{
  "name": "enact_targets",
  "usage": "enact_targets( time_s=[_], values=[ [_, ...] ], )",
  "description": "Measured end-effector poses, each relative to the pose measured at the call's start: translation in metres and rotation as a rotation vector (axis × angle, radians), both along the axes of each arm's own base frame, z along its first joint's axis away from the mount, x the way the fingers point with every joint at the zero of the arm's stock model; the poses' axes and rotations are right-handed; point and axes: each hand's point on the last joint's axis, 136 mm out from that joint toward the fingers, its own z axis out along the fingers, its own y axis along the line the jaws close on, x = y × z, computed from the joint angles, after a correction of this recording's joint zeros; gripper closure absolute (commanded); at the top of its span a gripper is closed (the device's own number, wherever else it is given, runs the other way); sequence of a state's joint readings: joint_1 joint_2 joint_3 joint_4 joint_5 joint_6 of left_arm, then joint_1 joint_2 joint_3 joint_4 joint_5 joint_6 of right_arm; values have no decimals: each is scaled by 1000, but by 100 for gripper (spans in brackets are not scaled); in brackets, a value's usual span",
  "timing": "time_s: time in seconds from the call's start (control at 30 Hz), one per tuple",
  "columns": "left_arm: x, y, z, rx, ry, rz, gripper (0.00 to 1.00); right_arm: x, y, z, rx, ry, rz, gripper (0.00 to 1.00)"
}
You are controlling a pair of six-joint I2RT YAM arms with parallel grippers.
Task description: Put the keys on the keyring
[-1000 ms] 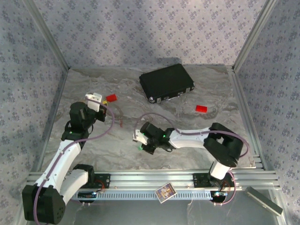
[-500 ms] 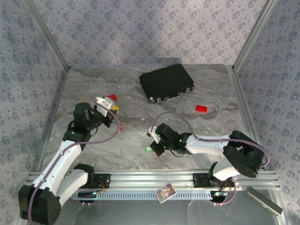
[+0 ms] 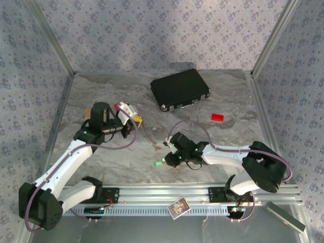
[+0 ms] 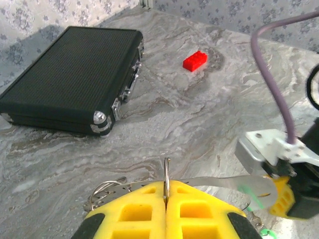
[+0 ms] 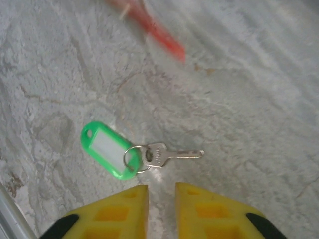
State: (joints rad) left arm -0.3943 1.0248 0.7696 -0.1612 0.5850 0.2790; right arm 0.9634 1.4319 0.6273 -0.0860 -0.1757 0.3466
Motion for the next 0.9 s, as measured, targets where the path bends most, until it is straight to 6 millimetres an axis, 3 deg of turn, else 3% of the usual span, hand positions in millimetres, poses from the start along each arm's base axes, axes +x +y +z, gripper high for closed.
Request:
enact_targets(
  time_s=[0.13,0.2,0.4,0.67,0.9],
  values=[
    [4,1,-5,12,11,17,100,-5,10,2,-13,-20,23,67],
    [5,2,-4,13,5,22,100,-6,13,1,-28,-33,24,58],
    [6,2,-4,14,1,28,100,0,23,-4,-90,-75,10,57],
    [6,3,-6,16,3,29,100,13,33,-12,-175,-112,-33,64],
    [7,2,-7,15,-7,28,100,16,19,-14,-232,-122,-74,80]
  ],
)
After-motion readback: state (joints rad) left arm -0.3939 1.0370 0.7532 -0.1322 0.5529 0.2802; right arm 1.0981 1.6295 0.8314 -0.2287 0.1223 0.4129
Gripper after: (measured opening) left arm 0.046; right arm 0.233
